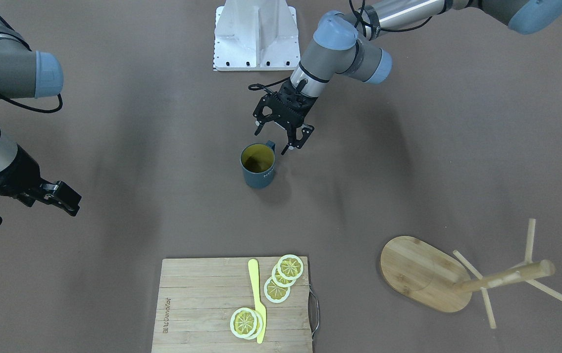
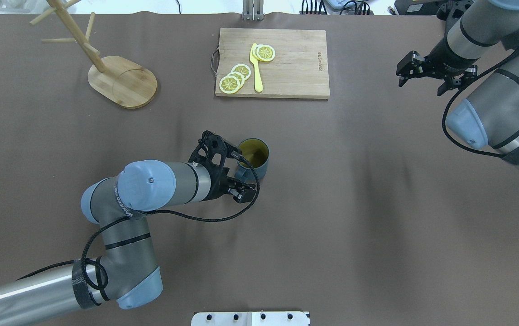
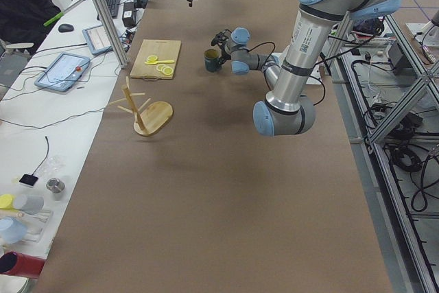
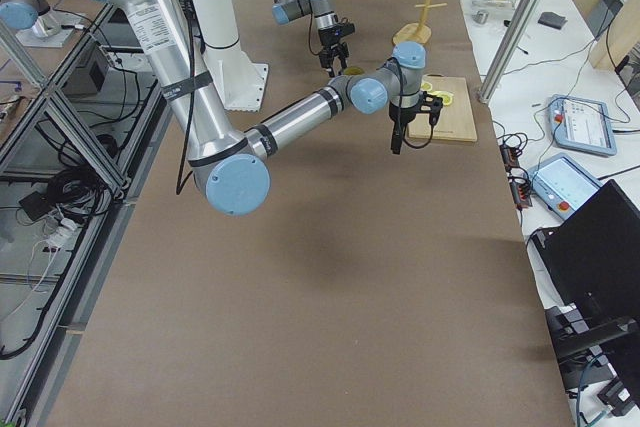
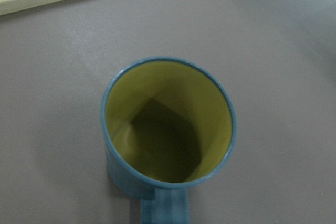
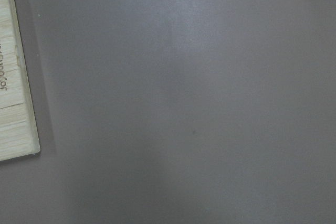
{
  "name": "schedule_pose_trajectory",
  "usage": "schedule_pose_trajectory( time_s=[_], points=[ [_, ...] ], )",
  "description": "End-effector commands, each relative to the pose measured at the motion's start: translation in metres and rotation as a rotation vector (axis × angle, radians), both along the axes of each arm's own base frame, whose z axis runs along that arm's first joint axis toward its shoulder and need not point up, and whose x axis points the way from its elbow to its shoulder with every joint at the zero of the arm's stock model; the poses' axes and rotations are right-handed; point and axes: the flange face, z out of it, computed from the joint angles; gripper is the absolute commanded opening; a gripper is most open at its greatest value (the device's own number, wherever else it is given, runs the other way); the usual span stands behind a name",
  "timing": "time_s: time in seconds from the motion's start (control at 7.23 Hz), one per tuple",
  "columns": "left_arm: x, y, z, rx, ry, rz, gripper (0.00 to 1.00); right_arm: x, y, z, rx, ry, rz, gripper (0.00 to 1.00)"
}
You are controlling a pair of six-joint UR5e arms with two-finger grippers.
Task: Hang cup on storage rack
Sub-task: 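Lower the left gripper onto the mug and grasp its rim, then lift the mug with the left gripper and carry it toward the wooden stand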
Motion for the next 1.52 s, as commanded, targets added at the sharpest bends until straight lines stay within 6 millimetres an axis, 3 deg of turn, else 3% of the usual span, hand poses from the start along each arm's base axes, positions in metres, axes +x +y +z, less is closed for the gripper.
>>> schedule_pose_trajectory(
  time_s=[0.0,0.28,0.55,0.69,0.83,1.11,1.38],
  points=[
    [-0.001,-0.002,0.000,0.005,-0.003,-0.001,0.39,-0.002,0.001,0.001,-0.001,0.000,-0.003,1.00],
    [-0.001,-0.001,0.000,0.000,0.003,-0.002,0.06,-0.003,0.001,0.001,-0.004,0.001,-0.004,1.00],
    [-0.010,-0.003,-0.012,0.008,0.033,-0.010,0.00,-0.004,0.002,-0.002,0.003,-0.003,-0.005,1.00],
    [-0.036,-0.025,-0.038,-0.006,0.134,-0.060,0.00,-0.004,0.002,-0.002,0.004,-0.002,-0.005,1.00],
    [-0.058,-0.043,-0.050,-0.072,0.195,-0.081,0.00,-0.004,0.002,-0.004,0.006,-0.005,-0.005,1.00],
    [-0.136,-0.112,-0.051,-0.105,0.210,-0.070,0.00,-0.002,0.004,-0.008,0.016,-0.010,-0.005,1.00],
    [-0.190,-0.152,-0.041,-0.280,0.263,-0.124,0.00,-0.005,0.005,-0.017,0.015,-0.021,0.005,1.00]
  ],
)
